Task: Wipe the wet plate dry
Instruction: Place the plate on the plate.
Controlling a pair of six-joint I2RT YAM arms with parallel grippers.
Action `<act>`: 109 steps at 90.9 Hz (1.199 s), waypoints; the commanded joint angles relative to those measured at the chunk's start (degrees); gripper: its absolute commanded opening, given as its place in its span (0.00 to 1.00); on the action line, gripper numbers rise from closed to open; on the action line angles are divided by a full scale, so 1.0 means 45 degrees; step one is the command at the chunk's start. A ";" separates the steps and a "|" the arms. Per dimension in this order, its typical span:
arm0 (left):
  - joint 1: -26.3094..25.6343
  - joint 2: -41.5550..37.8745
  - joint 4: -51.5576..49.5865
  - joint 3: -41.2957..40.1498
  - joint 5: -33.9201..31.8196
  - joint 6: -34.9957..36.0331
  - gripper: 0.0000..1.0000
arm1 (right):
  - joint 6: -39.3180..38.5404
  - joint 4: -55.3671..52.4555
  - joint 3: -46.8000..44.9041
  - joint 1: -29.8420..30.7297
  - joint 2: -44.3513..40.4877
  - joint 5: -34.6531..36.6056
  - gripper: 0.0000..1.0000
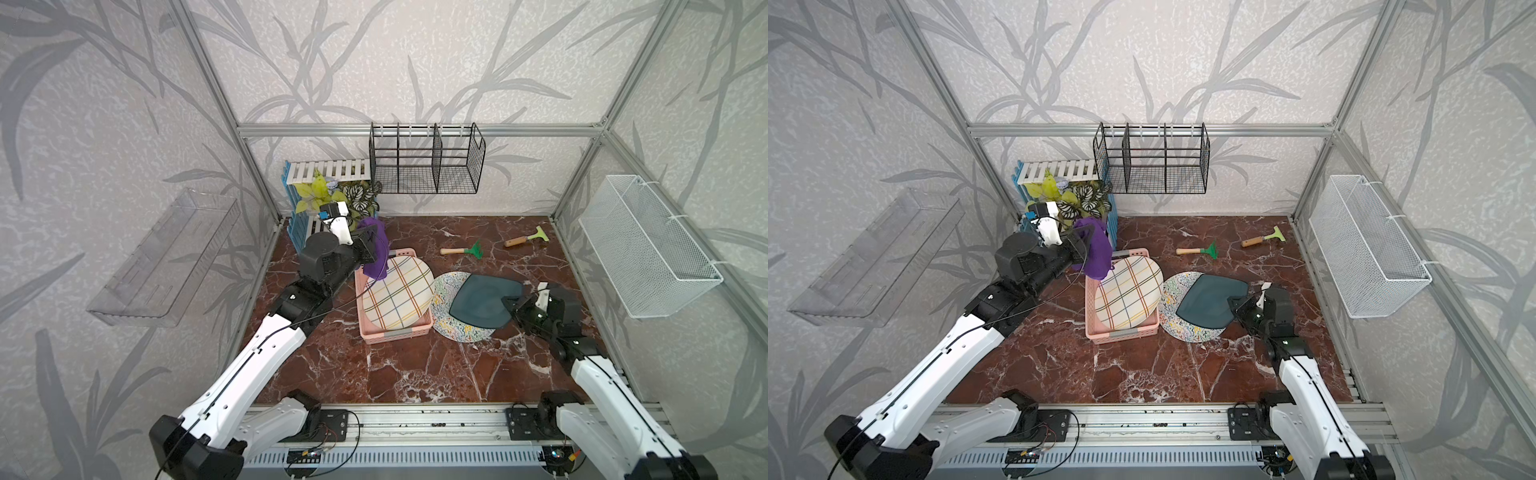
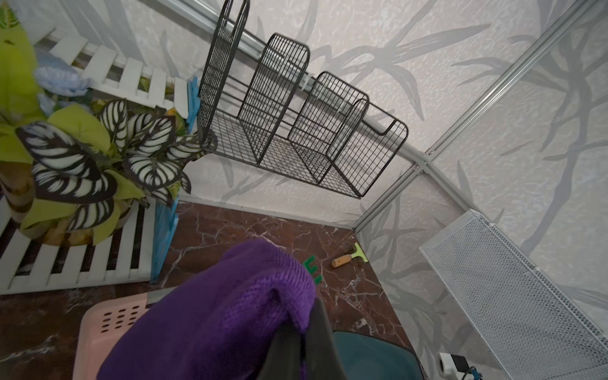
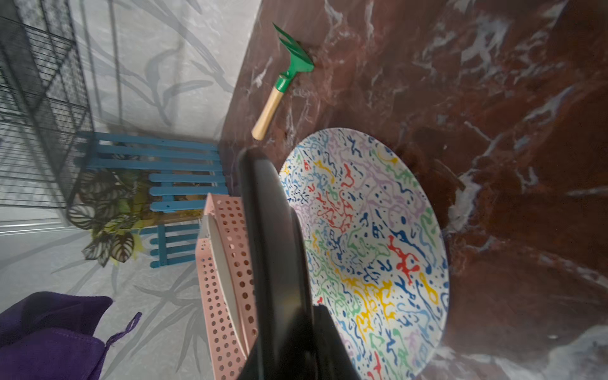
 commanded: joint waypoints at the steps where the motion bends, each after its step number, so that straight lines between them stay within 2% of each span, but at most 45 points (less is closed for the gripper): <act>1: 0.0122 -0.0328 -0.0297 -0.0366 -0.0552 0.0077 0.00 | -0.0256 0.3767 0.0601 0.0375 0.1449 -0.1100 0.00; 14: 0.0176 -0.0374 -0.0238 -0.0708 -0.0516 -0.0035 0.00 | -0.0357 0.5000 0.0541 0.1030 0.3203 -0.0820 0.00; 30: 0.0295 -0.0505 -0.0164 -0.1297 -0.0610 -0.0143 0.00 | -0.1264 0.5276 0.0496 0.1836 0.4773 -0.0277 0.02; 46: 0.0494 -0.0705 -0.0113 -0.1668 -0.0755 -0.0130 0.00 | -0.1721 0.5251 0.0168 0.2310 0.5755 0.0265 0.21; 53: 0.0597 -0.0781 -0.0324 -0.1776 -0.1129 -0.0191 0.00 | -0.2036 0.4562 0.0149 0.2409 0.5660 0.0580 0.35; 57: 0.0716 -0.0839 -0.0463 -0.1850 -0.1346 -0.0371 0.00 | -0.2203 0.4051 0.0144 0.2423 0.5395 0.0863 0.47; 61: 0.0869 -0.0903 -0.0512 -0.1964 -0.1453 -0.0576 0.00 | -0.2378 0.3421 0.0153 0.2423 0.5032 0.1099 0.53; 72: 0.1286 -0.0990 -0.0764 -0.2205 -0.1650 -0.0930 0.00 | -0.3083 0.0868 0.0610 0.2430 0.3651 0.2055 0.70; 80: 0.1463 -0.0904 -0.1397 -0.2158 -0.2252 -0.0940 0.00 | -0.3611 -0.1716 0.1463 0.2434 0.2243 0.3504 0.78; 88: 0.1576 -0.0652 -0.2289 -0.2057 -0.3217 -0.0892 0.00 | -0.3758 -0.2953 0.1873 0.2421 0.0707 0.4353 0.79; 92: 0.1623 -0.0519 -0.2623 -0.2096 -0.3587 -0.0809 0.00 | -0.3562 -0.1642 0.1571 0.2426 -0.0057 0.4213 0.75; 96: 0.1658 -0.0337 -0.2718 -0.2238 -0.3830 -0.0727 0.00 | -0.3061 -0.0102 0.1263 0.2459 -0.0360 0.3214 0.69; 101: 0.1701 -0.0019 -0.2699 -0.2475 -0.4012 -0.0697 0.00 | -0.2499 0.1079 0.1497 0.2817 0.0273 0.2273 0.61; 109: 0.1771 0.0592 -0.2576 -0.2911 -0.4256 -0.0767 0.00 | -0.3093 0.0408 0.3519 0.3787 0.2457 0.1384 0.51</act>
